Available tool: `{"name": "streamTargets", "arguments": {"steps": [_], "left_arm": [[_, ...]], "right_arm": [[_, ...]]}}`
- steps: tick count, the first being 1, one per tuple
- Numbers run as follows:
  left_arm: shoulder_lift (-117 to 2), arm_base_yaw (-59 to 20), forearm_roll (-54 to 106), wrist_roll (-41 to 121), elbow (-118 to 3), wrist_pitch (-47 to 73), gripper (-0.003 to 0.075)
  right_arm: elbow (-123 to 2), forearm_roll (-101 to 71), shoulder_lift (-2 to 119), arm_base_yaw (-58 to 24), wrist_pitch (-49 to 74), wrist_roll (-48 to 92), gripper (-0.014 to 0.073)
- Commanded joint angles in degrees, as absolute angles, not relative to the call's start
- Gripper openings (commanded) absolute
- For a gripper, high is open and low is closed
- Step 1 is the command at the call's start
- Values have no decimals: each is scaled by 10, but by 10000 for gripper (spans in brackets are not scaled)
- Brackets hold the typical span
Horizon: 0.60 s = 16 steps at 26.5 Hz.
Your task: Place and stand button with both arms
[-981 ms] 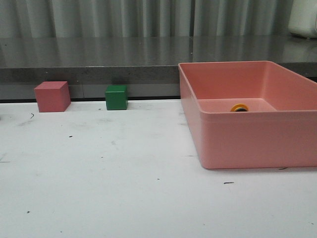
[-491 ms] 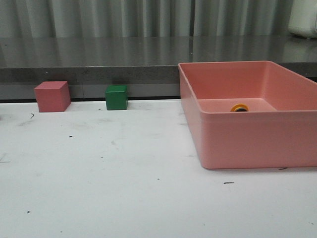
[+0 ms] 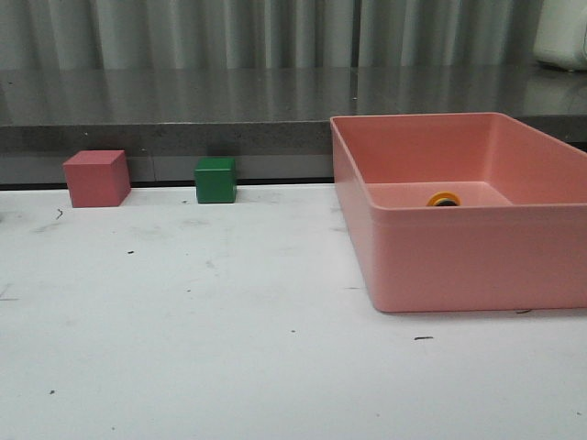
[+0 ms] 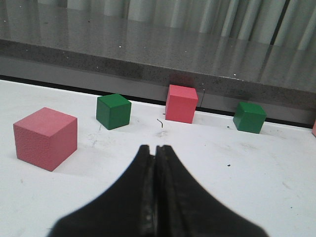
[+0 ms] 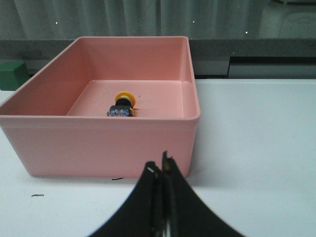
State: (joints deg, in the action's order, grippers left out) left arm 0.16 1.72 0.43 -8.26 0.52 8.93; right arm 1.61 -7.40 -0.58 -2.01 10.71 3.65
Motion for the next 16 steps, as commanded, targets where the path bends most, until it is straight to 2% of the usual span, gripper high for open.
{"name": "streamTargets", "arguments": {"steps": [1,10,16], "left_arm": [[15,17,6,-87,13,29,-20],[14,17,6,-87,4,-136,-20],[-6,17,6,-87,-75,-101,-20]], "right_arm": [[14,-74,-13,-16,33,40,-68],[-38,-74,-13,-16,19,40,-68],[-130,-74,-7,-16,50,40,-68]]}}
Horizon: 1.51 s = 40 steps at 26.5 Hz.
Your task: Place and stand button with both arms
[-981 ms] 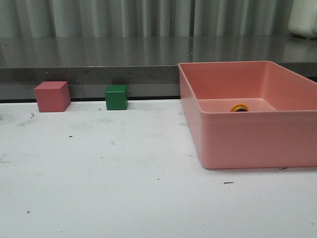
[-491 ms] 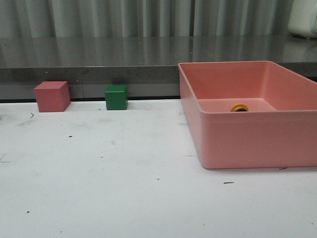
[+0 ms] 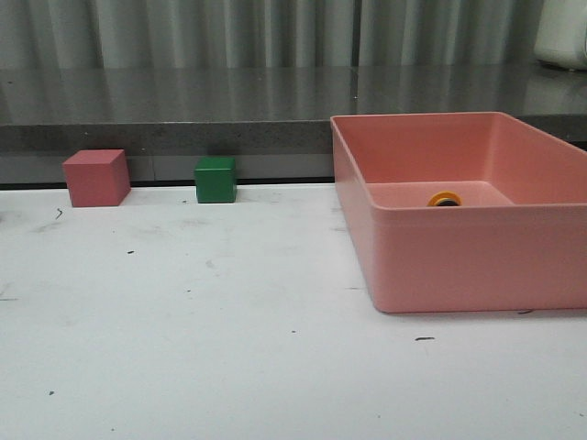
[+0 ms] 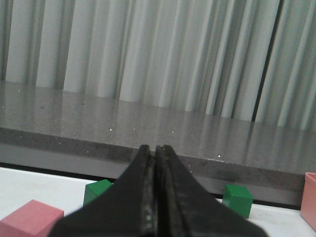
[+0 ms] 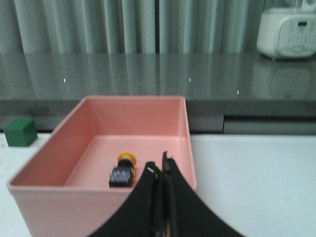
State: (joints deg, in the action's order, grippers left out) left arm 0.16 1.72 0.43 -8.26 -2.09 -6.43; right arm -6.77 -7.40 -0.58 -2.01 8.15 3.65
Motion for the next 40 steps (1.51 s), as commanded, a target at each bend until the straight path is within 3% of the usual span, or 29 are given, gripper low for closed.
{"name": "streamTargets", "arguments": {"steps": [1,15,27,32,38,40], "left_arm": [[-16,17,3,-87,-95,-87,-20],[-255,17,-50,-87,-302,56,-20],[-286,17,-50,-87,-313,47,1],[-286,17,-50,-87,-311,46,166],[-286,17,-50,-87,-310,44,507],[-286,17,-50,-87,-310,42,585]], "right_arm": [[-145,-74,-1,-16,57,40,-68],[-352,-74,213,-16,221,40,-67],[-361,-75,273,-16,214,40,-52],[-361,-75,273,-16,212,40,111],[-361,-75,273,-16,207,40,477],[-361,-75,273,-16,203,40,577]]}}
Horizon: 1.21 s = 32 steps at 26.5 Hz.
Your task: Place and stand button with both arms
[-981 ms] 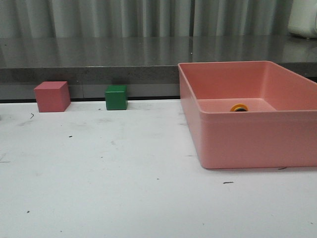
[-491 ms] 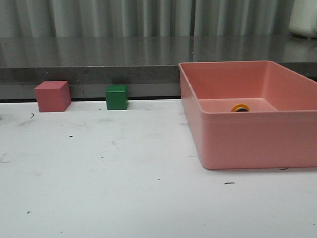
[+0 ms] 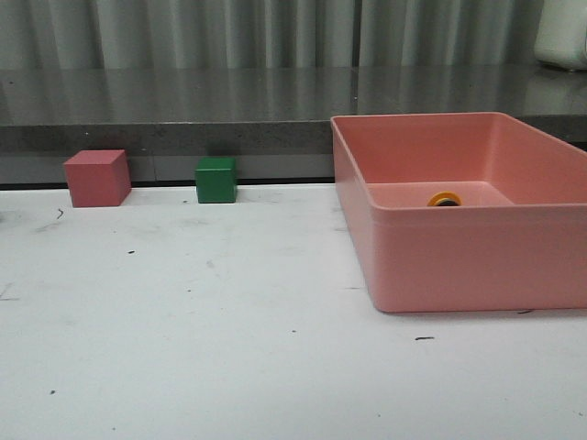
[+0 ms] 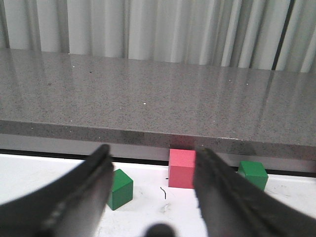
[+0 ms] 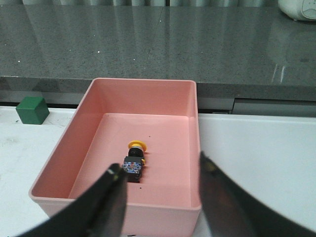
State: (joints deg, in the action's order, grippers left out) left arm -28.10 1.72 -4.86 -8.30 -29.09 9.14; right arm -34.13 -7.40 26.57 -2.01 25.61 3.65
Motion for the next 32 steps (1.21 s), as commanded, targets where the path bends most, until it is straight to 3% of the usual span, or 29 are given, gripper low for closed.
{"name": "streamTargets", "arguments": {"steps": [1,3,14,25,32], "left_arm": [[-286,17,-50,-87,-310,42,610],[-286,17,-50,-87,-310,42,648],[-286,17,-50,-87,-310,43,661],[-286,17,-50,-87,-310,43,661],[-286,17,-50,-87,-310,43,661]], "right_arm": [[-361,-75,273,-16,201,40,622],[-361,-75,273,-16,199,40,668],[-370,-76,315,-16,151,40,645],[-497,-97,532,-25,193,40,645],[-590,-118,676,-78,247,40,645]]}}
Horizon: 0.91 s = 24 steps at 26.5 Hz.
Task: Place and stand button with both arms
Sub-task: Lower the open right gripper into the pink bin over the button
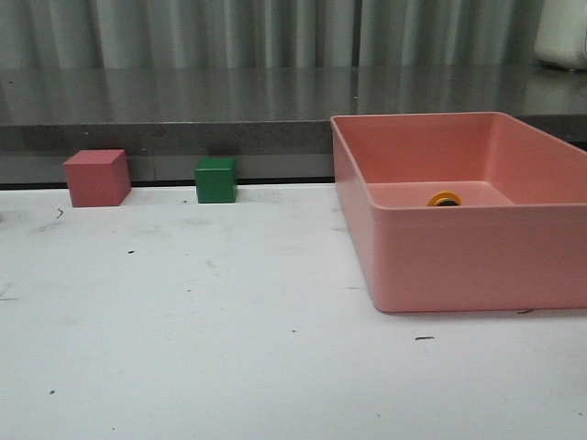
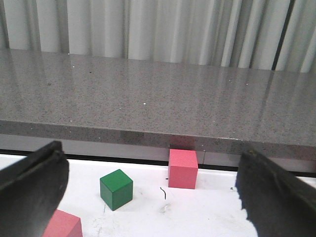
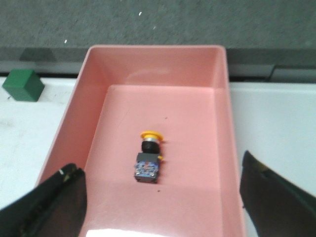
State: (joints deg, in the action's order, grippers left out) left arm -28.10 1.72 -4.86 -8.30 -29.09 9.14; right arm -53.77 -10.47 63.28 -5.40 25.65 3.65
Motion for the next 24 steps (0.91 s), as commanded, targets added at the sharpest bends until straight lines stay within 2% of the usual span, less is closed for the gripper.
{"name": "streamTargets", "arguments": {"steps": [1,5,13,24], "left_arm": [[-286,17,-50,-87,-310,43,661],[-286,17,-50,-87,-310,43,661],[-286,17,-50,-87,-310,44,661],[-286,17,-50,-87,-310,44,661]], "right_arm": [[-599,-118,697,-91,253,40,645],[-640,-121,769,-111,263,34,645],[-709,-121,886,-91,276,-30,643],[-834,-89,1043,-86,362,-63,643]]}}
